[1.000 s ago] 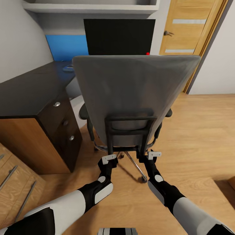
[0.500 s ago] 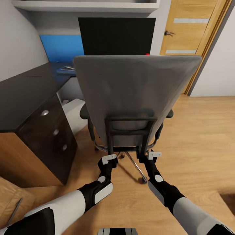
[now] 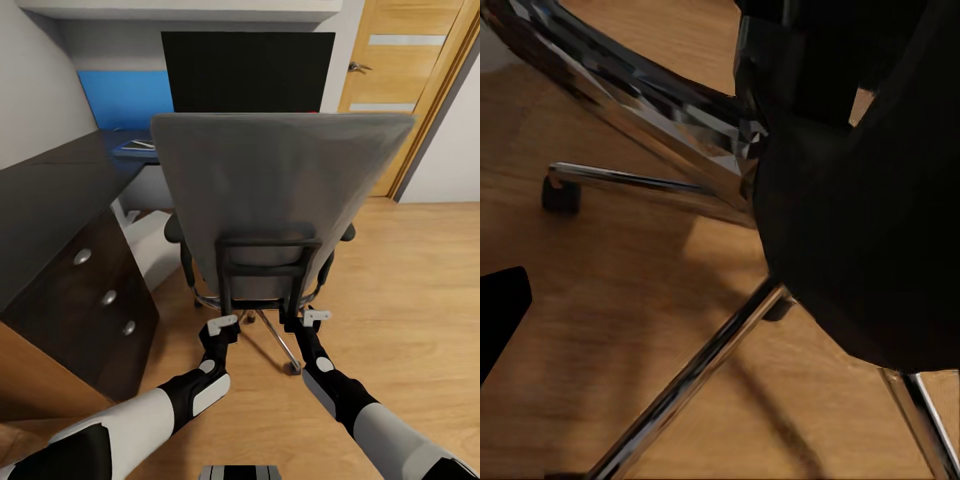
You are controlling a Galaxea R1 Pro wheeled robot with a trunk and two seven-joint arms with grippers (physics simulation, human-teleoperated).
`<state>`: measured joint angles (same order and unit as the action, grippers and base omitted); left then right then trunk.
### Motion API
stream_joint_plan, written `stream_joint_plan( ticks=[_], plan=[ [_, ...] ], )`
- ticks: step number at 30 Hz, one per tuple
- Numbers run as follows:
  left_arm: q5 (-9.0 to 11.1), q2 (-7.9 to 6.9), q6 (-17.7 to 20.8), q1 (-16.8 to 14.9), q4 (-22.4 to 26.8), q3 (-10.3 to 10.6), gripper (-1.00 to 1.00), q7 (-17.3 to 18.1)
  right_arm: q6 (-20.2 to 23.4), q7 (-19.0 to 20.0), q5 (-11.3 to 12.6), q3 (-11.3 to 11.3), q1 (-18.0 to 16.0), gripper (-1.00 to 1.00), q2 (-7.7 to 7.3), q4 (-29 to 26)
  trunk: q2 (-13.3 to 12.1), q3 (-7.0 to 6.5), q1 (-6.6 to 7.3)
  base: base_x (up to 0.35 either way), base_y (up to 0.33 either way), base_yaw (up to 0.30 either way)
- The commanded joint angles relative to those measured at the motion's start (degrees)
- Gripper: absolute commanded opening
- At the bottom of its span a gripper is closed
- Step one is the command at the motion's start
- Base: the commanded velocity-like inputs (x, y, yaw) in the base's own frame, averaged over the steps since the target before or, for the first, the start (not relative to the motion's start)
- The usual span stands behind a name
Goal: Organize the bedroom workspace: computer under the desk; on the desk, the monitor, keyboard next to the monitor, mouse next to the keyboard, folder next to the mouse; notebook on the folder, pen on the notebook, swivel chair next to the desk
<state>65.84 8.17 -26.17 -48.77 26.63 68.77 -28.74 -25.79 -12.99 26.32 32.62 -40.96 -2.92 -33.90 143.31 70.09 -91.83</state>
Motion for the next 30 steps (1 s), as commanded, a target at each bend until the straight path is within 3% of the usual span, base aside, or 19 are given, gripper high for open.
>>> stream_joint_plan(
  ticks=[1, 30],
  plan=[
    [0.4, 0.00, -0.3, -0.1, 0.0, 0.5, 1.00, -0.3, -0.1, -0.5, 0.0, 0.6, -0.1, 1.00, -0.07, -0.1, 0.0, 0.04, -0.02, 0.328, 0.021, 0.140],
    [0.4, 0.07, -0.2, -0.1, -0.9, 0.5, 1.00, -0.3, -0.1, -0.5, 0.0, 0.5, -0.1, 1.00, -0.07, -0.1, 0.0, 0.04, -0.02, 0.306, 0.001, 0.021]
  ],
)
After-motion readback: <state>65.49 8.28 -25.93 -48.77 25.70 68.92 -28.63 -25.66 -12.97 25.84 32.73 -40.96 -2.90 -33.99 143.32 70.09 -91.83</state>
